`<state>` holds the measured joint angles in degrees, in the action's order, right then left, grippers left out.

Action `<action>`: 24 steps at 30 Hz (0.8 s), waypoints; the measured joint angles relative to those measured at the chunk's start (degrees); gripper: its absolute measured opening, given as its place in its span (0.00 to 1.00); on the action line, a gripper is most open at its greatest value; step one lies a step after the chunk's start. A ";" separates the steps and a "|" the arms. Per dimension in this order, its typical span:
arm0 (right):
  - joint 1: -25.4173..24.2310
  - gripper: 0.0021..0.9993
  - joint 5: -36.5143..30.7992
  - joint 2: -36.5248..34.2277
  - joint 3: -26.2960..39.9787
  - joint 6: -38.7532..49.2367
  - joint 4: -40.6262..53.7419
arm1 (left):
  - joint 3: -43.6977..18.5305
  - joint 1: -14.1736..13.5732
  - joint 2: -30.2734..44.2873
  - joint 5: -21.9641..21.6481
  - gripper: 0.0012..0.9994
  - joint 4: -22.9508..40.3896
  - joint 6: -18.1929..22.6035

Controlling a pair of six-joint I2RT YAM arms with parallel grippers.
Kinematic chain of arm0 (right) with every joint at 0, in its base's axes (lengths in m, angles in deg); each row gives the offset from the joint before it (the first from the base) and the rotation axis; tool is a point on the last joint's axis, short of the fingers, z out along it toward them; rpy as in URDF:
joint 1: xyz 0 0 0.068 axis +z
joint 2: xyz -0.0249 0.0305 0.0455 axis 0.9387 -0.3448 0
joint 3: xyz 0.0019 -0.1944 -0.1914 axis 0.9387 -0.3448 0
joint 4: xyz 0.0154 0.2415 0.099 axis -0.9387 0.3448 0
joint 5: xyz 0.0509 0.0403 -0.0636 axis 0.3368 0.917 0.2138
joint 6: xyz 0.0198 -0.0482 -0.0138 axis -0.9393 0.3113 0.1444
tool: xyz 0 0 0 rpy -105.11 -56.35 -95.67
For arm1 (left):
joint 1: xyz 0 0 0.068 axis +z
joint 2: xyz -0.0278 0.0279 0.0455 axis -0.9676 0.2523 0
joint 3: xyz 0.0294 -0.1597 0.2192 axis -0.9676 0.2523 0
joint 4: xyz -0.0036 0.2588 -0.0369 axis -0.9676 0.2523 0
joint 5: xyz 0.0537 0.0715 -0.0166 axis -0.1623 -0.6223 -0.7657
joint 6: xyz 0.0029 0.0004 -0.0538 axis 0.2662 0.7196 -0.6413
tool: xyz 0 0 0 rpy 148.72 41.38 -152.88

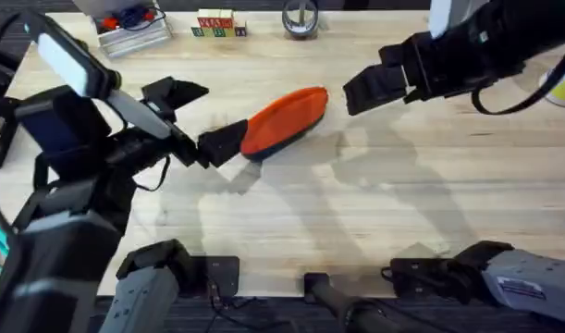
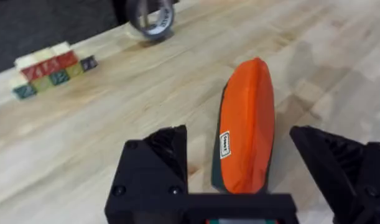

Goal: Unzip the bag, pick up the pens from the table one at a time and place them inside, then zip the bag closed.

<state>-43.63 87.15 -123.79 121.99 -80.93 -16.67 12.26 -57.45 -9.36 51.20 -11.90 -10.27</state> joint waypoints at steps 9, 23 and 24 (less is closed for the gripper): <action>0.00 1.00 0.00 0.01 0.00 -0.01 0.00 | -0.02 0.00 -8.91 -3.71 1.00 12.53 -9.62; 0.00 1.00 0.00 0.01 0.00 -0.01 0.42 | -13.12 0.00 -11.95 -16.17 1.00 33.73 -12.31; 0.00 1.00 0.00 0.01 0.00 -0.01 0.42 | -13.50 0.00 -12.01 -16.41 1.00 33.77 -12.35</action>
<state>-43.63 87.15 -123.78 121.99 -80.94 -16.26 -1.24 -57.45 -21.36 34.79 21.87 -22.62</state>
